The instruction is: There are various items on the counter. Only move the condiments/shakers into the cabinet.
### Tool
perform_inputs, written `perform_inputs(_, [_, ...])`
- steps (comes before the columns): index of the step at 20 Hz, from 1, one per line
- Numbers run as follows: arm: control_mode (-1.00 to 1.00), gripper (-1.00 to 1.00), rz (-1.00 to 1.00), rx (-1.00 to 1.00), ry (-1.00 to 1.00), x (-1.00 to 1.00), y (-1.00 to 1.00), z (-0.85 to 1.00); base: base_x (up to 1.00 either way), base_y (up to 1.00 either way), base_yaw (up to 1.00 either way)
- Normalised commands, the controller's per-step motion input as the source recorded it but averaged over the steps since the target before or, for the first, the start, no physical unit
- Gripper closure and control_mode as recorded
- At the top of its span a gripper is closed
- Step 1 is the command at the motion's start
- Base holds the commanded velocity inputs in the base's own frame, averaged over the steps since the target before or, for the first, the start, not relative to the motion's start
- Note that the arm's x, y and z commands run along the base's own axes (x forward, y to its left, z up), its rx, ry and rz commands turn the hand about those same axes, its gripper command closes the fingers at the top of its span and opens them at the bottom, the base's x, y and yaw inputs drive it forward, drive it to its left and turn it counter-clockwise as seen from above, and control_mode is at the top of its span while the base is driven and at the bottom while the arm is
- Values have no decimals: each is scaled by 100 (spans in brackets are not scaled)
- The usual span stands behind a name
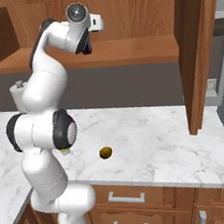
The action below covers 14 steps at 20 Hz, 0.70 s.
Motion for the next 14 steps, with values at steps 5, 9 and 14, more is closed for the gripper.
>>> perform_inputs(5, [-100,-100,-1,0,0,34,0,-25,0,0,0])
perform_inputs(9, [-100,-100,0,0,0,-4,0,0,0,0,0])
perform_inputs(14, [-100,-100,0,-6,-13,-85,12,-13,0,0,0])
